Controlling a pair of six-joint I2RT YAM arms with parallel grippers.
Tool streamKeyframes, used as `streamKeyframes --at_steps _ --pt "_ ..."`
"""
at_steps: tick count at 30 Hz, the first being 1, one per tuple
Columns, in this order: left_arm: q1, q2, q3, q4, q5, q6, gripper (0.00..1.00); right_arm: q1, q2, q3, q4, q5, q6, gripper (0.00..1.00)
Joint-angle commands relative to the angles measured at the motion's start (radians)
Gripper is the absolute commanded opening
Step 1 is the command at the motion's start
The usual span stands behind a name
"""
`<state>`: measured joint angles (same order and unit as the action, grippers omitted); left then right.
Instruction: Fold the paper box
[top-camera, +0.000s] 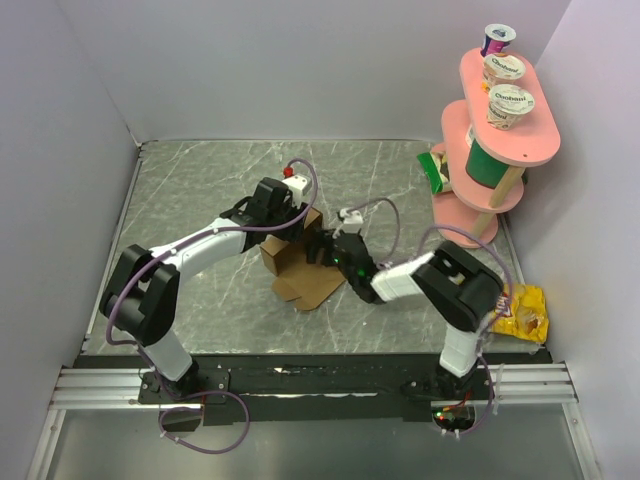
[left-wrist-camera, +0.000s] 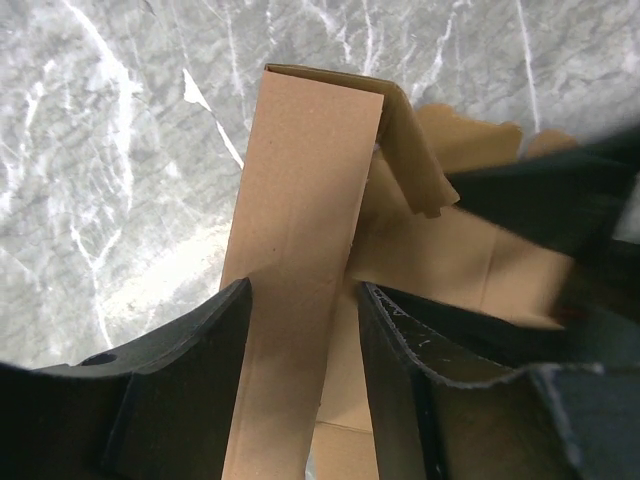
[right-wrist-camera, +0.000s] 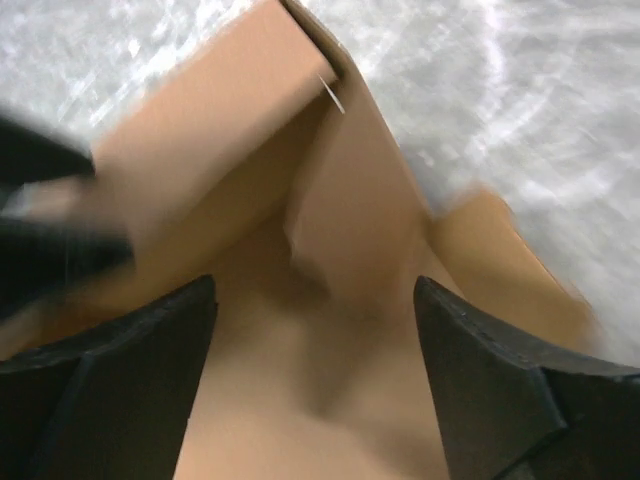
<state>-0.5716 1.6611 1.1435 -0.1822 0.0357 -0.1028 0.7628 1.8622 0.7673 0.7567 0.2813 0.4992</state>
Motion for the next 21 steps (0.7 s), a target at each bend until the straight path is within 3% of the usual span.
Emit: streamKeyframes --at_steps 1,7,8,10,14,17,21 --pt "-0.008 0.040 -0.008 -0.057 -0.020 0.020 0.53 0.007 -0.238 -0.164 0.049 0.039 -0.071 0.89" --pt "-0.004 0.000 -0.025 -0.031 0.026 0.025 0.54 0.009 -0.568 -0.420 -0.008 -0.060 -0.082 0.89" --pt "-0.004 -0.007 -0.028 -0.027 0.045 0.029 0.54 0.001 -0.599 -0.421 -0.040 -0.067 -0.080 0.92" --pt "-0.004 -0.014 -0.034 -0.026 0.053 0.038 0.55 -0.057 -0.633 -0.349 -0.193 -0.144 -0.126 0.88" --pt "-0.004 -0.038 -0.042 -0.022 0.055 0.049 0.56 -0.236 -0.572 -0.197 -0.293 -0.396 -0.238 0.80" --pt "-0.004 -0.041 -0.039 -0.029 0.047 0.052 0.56 -0.336 -0.465 -0.059 -0.354 -0.543 -0.375 0.80" --pt "-0.004 -0.029 -0.033 -0.039 0.043 0.055 0.56 -0.396 -0.200 0.180 -0.491 -0.796 -0.540 0.86"
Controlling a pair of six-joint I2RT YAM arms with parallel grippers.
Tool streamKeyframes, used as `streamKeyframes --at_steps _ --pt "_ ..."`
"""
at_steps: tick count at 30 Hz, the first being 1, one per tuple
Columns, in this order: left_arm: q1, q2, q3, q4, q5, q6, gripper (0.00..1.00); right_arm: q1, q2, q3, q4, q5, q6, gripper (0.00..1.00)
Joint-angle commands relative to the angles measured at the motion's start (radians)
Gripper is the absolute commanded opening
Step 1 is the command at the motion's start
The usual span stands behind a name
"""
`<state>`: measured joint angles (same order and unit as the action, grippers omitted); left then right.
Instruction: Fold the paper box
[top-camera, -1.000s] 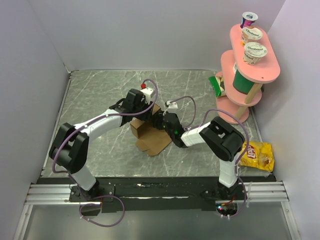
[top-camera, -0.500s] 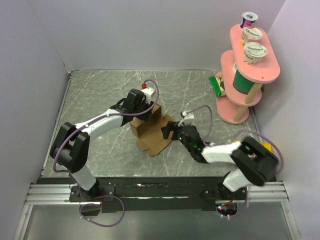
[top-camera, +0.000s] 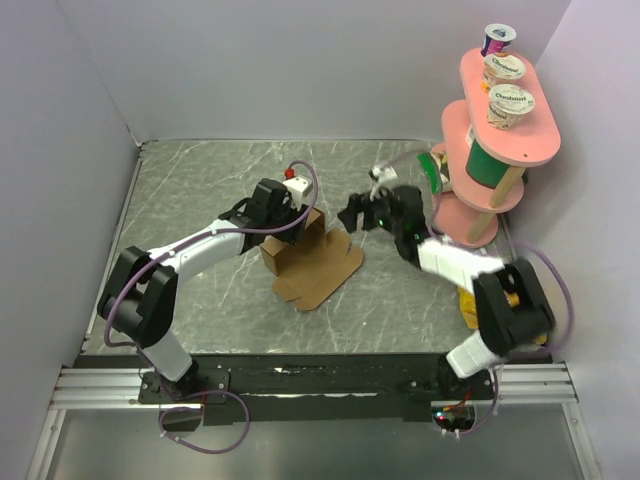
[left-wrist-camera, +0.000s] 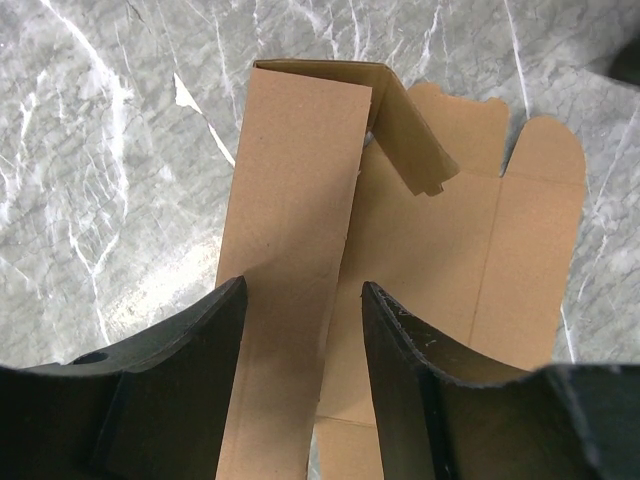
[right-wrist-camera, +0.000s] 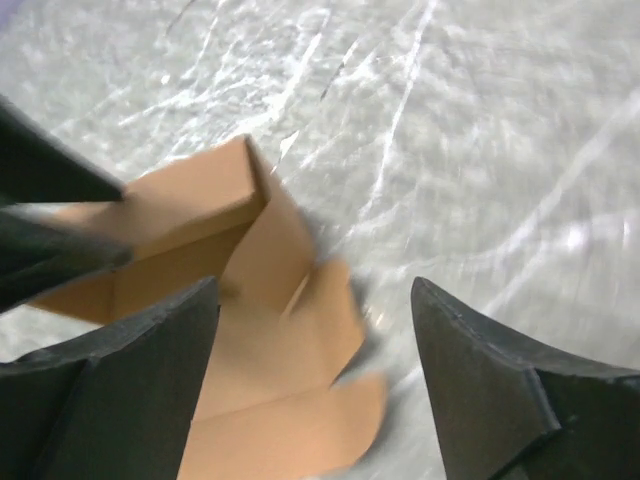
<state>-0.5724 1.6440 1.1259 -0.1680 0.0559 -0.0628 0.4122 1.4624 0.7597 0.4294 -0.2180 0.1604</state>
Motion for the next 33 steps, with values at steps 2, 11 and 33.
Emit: streamKeyframes --at_steps 2,11,33 --pt "-0.003 -0.004 -0.012 -0.054 0.024 0.017 0.55 -0.046 0.274 0.317 -0.223 -0.348 -0.255 0.86" --pt "0.000 0.007 -0.006 -0.061 0.022 0.018 0.56 -0.047 0.409 0.447 -0.368 -0.245 -0.327 0.79" --pt "0.008 0.037 0.014 -0.079 0.076 0.021 0.55 0.048 0.444 0.506 -0.340 -0.244 -0.283 0.88"
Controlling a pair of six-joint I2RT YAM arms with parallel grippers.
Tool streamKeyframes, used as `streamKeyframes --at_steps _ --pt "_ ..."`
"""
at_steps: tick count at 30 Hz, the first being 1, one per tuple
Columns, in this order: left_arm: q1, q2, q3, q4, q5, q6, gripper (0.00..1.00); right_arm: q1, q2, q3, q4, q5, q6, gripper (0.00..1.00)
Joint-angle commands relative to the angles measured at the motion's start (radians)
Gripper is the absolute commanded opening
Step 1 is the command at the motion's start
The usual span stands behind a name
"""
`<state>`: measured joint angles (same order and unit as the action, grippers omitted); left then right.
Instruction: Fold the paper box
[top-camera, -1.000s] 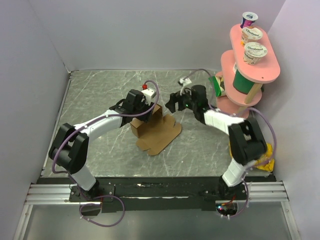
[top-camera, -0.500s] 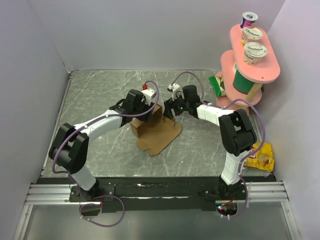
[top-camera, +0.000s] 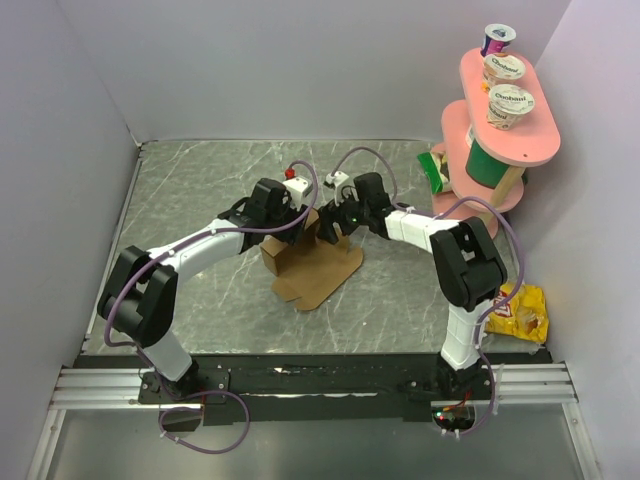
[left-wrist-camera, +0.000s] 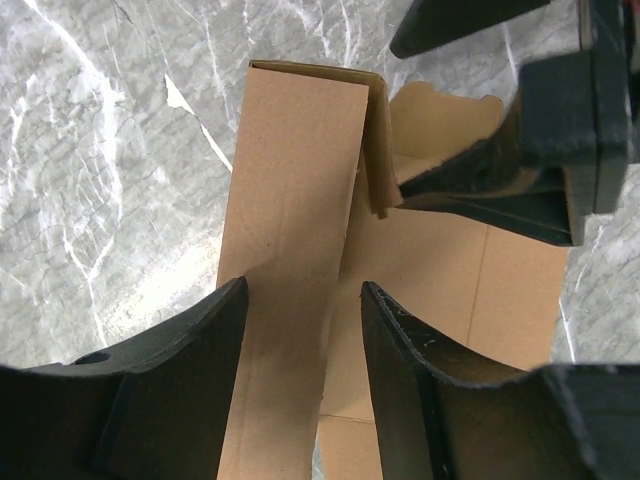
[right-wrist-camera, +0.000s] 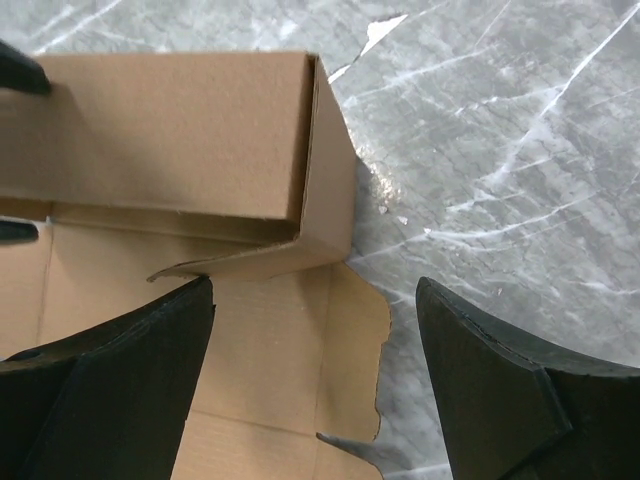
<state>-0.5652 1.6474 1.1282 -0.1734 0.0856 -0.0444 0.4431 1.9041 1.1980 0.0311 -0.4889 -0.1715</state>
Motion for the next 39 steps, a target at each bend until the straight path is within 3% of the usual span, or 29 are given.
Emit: streamKeyframes --at_steps 1,6,20,23,25,28,33,39 --pt "0.001 0.035 0.012 -0.077 0.052 0.003 0.55 0.020 0.001 0.074 0.065 0.032 0.056 0.88" --pt "0.001 0.038 0.016 -0.080 0.059 0.000 0.55 0.020 0.076 0.198 0.000 0.024 0.052 0.87" --pt "0.044 0.031 0.027 -0.077 0.101 -0.028 0.56 0.043 0.121 0.270 -0.065 -0.010 -0.016 0.83" --pt "0.056 0.019 0.028 -0.077 0.092 -0.034 0.60 0.045 0.142 0.305 -0.083 -0.043 -0.023 0.83" --pt "0.059 0.005 0.031 -0.081 0.072 -0.035 0.75 0.046 0.145 0.310 -0.094 -0.054 -0.034 0.82" --pt "0.060 -0.035 0.022 -0.077 -0.004 -0.048 0.85 0.046 0.142 0.304 -0.088 -0.082 -0.042 0.82" --pt "0.060 -0.061 0.016 -0.100 -0.047 -0.032 0.89 0.048 0.150 0.318 -0.117 -0.083 -0.037 0.79" --pt "0.059 -0.012 0.044 -0.136 -0.047 -0.012 0.85 0.046 0.122 0.273 -0.109 -0.059 0.010 0.76"
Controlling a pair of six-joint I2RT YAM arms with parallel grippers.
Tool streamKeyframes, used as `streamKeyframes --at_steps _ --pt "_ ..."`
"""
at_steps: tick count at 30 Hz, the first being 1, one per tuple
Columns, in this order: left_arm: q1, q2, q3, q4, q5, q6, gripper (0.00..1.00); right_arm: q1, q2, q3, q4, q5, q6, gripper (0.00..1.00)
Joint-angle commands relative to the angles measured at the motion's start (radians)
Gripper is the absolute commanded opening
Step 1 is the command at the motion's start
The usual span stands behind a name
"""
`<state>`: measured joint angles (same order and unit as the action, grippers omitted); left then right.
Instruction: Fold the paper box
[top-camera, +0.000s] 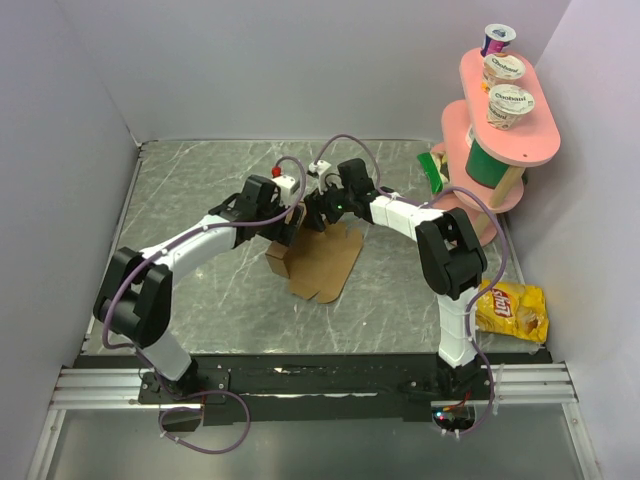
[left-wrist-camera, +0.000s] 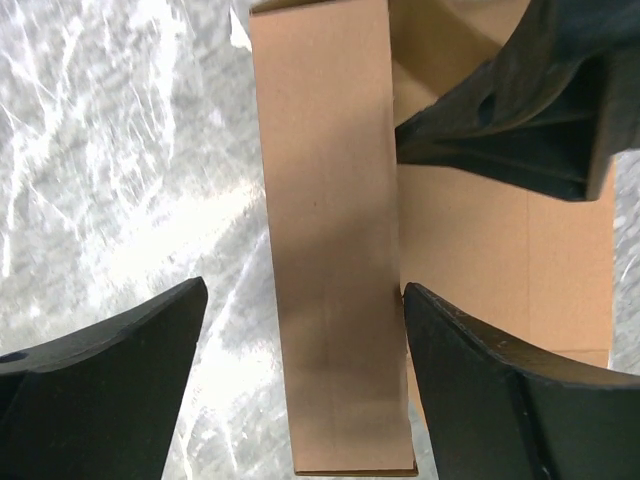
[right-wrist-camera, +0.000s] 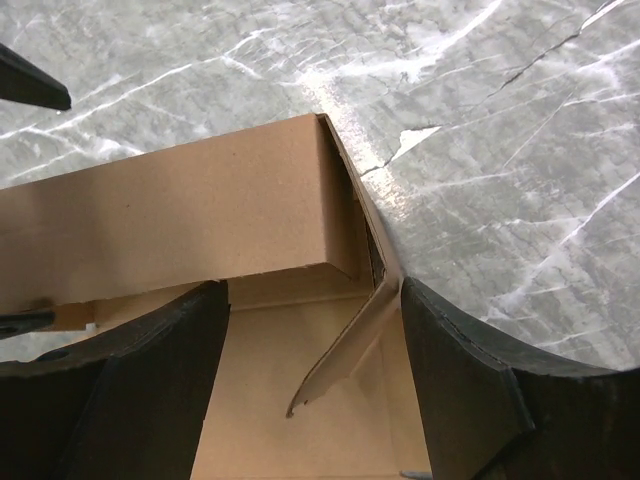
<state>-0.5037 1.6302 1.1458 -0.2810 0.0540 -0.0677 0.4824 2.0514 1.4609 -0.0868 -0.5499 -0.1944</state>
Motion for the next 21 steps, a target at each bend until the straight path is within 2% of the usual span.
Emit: streamKeyframes --at_steps 1,7,13,16,21 --pt "-0.002 0.003 0.017 -0.023 -0.005 0.016 0.84 0.008 -0.028 0.004 0.010 0.002 0.041 0.75" --pt "-0.006 -0.020 0.000 0.019 0.046 -0.010 0.87 0.010 -0.042 -0.065 0.042 0.027 0.093 0.70" --pt "-0.018 0.056 0.046 -0.038 0.047 -0.008 0.86 0.010 -0.086 -0.102 0.050 0.080 0.173 0.68" --pt "-0.029 0.069 0.049 -0.034 0.064 0.008 0.84 0.015 -0.132 -0.152 0.067 0.093 0.240 0.68" --pt "-0.067 0.112 0.066 -0.049 0.003 0.052 0.75 0.019 -0.227 -0.247 0.116 0.079 0.381 0.71"
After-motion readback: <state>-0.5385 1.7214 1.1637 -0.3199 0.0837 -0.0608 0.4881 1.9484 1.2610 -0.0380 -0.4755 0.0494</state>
